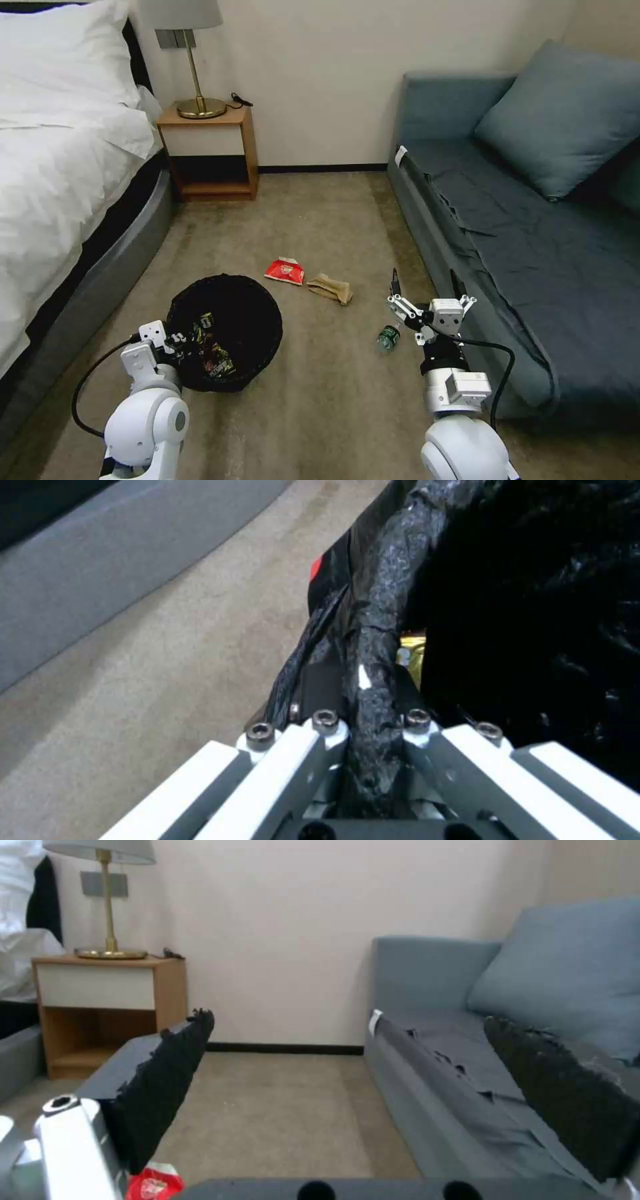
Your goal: Pick up the trash bin, then pick up the garbage on the floor and place it into the trash bin.
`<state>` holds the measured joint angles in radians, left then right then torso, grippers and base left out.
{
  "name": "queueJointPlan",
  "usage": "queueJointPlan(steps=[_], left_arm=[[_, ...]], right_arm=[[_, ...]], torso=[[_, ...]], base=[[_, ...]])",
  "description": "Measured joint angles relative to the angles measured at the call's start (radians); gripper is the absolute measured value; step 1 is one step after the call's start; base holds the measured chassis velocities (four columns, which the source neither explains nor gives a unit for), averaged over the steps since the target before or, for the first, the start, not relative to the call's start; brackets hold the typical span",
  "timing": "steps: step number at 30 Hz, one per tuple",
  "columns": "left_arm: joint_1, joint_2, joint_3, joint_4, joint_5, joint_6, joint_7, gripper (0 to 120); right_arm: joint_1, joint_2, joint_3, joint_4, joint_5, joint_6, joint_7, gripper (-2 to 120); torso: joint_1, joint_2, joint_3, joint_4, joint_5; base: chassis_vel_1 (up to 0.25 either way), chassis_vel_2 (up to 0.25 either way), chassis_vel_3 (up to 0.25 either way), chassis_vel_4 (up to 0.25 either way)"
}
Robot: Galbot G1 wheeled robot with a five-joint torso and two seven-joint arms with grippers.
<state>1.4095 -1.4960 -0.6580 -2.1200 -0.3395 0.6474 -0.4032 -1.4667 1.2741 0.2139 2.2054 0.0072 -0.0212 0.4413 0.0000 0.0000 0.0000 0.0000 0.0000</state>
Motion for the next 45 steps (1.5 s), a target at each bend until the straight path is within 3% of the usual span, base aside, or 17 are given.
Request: queueJointPlan(steps=[17,21,23,24,28,29,32,35,45], left_arm=[[-0.008,-0.002,-0.005,0.002,-0.002,-0.006,0.000,2],[-0.007,-0.003,-0.009,-0.018,-0.001,-0.006,0.001,2],[-0.004,-0.005,-0.011,-0.036,-0.001,-0.007,0.001,2],[-0.004,-0.005,-0.011,-0.036,-0.001,-0.007,0.001,2],[0.003,-0.012,-0.011,-0.059,-0.001,-0.015,0.002,2],[0.003,-0.012,-0.011,-0.059,-0.001,-0.015,0.002,2],[0.005,-0.014,-0.011,-0.059,-0.002,-0.021,0.004,2],[0.005,-0.014,-0.013,-0.049,-0.001,-0.027,0.004,2],[0.008,-0.009,-0.016,-0.027,0.002,-0.037,0.005,2]], right_arm=[[0.083,-0.013,-0.023,-0.092,0.077,-0.038,0.030,100],[0.155,-0.036,-0.050,-0.163,0.197,-0.098,0.071,100],[0.234,-0.058,-0.081,-0.240,0.356,-0.171,0.130,100],[0.234,-0.058,-0.081,-0.240,0.356,-0.171,0.130,100],[0.398,-0.064,-0.138,-0.413,0.571,-0.267,0.244,100],[0.398,-0.064,-0.138,-0.413,0.571,-0.267,0.244,100],[0.517,-0.026,-0.185,-0.627,0.714,-0.293,0.349,100],[0.566,-0.003,-0.196,-0.735,0.804,-0.310,0.389,100],[0.722,0.094,-0.206,-1.176,0.829,-0.253,0.345,100]], torso=[[0.000,0.000,0.000,-0.0001,-0.0001],[0.000,0.000,0.000,0.0000,0.0001],[0.000,0.000,0.000,0.0000,0.0000],[0.000,0.000,0.000,0.0000,0.0000],[0.000,0.000,0.000,0.0001,-0.0001],[0.000,0.000,0.000,0.0001,-0.0001],[0.000,0.000,0.000,0.0003,0.0003],[0.000,0.000,0.000,0.0003,-0.0002],[0.000,0.000,0.000,0.0001,0.0000]], base=[[-0.079,0.074,0.075,-0.077],[0.000,0.000,0.000,0.000],[0.000,0.000,0.000,0.000],[0.000,0.000,0.000,0.000],[0.000,0.000,0.000,0.000],[0.000,0.000,0.000,0.000],[0.000,0.000,0.000,0.000],[0.000,0.000,0.000,0.000],[0.000,0.000,0.000,0.000]])
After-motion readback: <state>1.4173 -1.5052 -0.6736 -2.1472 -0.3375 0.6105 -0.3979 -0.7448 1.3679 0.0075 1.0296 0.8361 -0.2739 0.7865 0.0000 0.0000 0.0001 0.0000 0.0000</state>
